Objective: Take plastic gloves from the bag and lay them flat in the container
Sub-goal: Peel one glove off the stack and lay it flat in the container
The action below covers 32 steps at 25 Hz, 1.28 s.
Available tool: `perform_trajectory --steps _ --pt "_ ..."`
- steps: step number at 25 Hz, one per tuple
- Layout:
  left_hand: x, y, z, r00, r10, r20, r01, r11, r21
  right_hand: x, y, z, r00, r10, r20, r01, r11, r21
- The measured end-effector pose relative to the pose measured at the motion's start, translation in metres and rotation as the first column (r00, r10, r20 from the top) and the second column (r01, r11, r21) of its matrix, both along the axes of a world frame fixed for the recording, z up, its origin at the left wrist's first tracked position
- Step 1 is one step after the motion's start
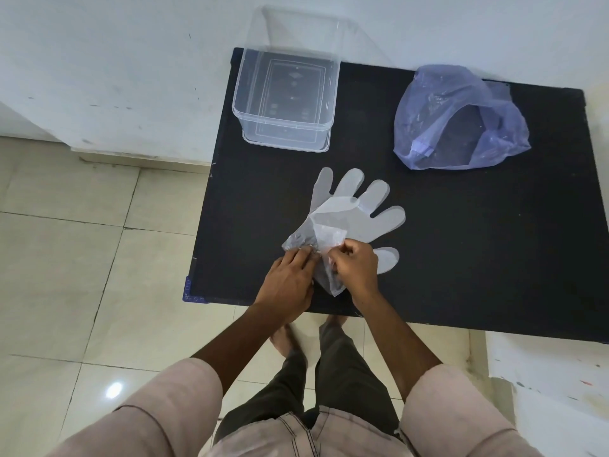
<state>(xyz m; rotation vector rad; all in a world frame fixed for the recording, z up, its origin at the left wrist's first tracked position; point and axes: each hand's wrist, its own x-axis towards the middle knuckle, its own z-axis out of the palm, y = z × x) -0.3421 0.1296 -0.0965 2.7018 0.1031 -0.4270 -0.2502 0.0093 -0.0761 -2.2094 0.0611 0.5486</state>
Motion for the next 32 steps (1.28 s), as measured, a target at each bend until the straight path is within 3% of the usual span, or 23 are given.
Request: perform_trajectory --steps 9,15,24,32 --pt "0.012 -0.007 0.013 0.997 -0.058 -0.051 0.062 0.994 0.085 0.058 -0.031 0.033 0.989 0.07 0.134 -0.068 0.997 -0.021" --pt "0.015 -0.006 0.02 0.994 -0.072 -0.08 0.08 0.993 0.089 0.114 -0.042 0.067 0.957 0.196 0.215 -0.167 0.975 -0.144" --pt "0.02 -0.004 0.023 0.983 -0.082 -0.165 0.099 0.99 0.096 0.184 -0.051 0.113 0.908 0.24 0.343 -0.142 0.947 -0.286" --pt "0.027 -0.002 0.037 0.961 -0.104 -0.256 0.127 0.989 0.076 0.197 -0.052 0.158 0.843 0.296 0.448 -0.147 0.93 -0.337"
